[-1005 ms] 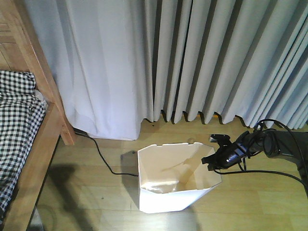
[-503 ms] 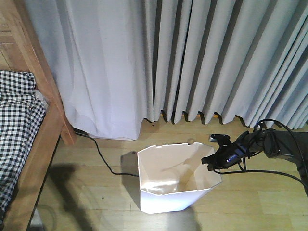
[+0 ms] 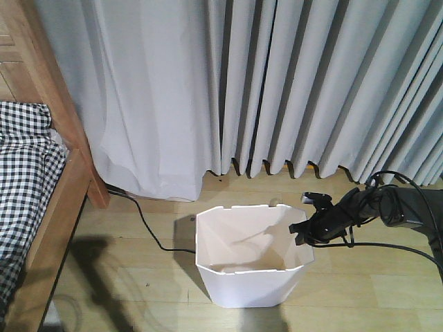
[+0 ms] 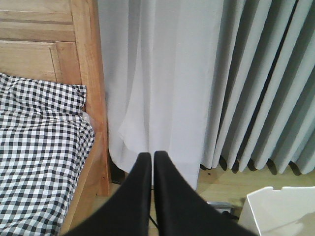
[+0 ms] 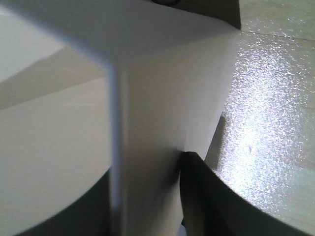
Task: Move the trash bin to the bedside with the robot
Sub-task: 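Slide the bin into place beside the bed foot with the right gripper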
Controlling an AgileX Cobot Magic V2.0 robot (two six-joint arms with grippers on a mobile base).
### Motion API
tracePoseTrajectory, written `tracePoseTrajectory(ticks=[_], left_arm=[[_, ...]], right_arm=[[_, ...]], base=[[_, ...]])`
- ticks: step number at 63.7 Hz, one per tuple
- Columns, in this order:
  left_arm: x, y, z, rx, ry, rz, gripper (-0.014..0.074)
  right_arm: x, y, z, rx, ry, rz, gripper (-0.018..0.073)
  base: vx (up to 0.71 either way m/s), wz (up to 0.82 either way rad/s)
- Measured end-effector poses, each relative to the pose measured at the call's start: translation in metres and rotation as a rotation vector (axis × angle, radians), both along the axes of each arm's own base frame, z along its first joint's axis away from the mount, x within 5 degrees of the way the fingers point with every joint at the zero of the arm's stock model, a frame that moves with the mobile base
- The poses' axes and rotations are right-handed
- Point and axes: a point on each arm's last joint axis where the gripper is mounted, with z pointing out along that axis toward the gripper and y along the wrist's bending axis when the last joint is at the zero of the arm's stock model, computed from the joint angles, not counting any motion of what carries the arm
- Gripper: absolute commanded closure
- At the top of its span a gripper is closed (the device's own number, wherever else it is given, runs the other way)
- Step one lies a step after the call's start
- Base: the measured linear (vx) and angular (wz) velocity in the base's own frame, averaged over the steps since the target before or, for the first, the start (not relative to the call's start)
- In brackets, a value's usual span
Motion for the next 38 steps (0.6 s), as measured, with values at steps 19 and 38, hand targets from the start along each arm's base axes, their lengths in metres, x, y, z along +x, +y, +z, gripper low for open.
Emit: tracePoseTrajectory(ticks=[19, 38], left_arm=[[0.0, 0.0, 0.0, 0.0, 0.0, 0.0, 0.0603], [0.0, 0.0, 0.0, 0.0, 0.0, 0.0, 0.0603]], right_arm=[[0.005, -0.0011, 0.0057, 0.007, -0.009, -0.005, 0.0237], [0.0059, -0.0017, 0.0055, 0.0, -0.017, -0.011, 0.0091]], base=[[0.0, 0.0], [0.0, 0.0]])
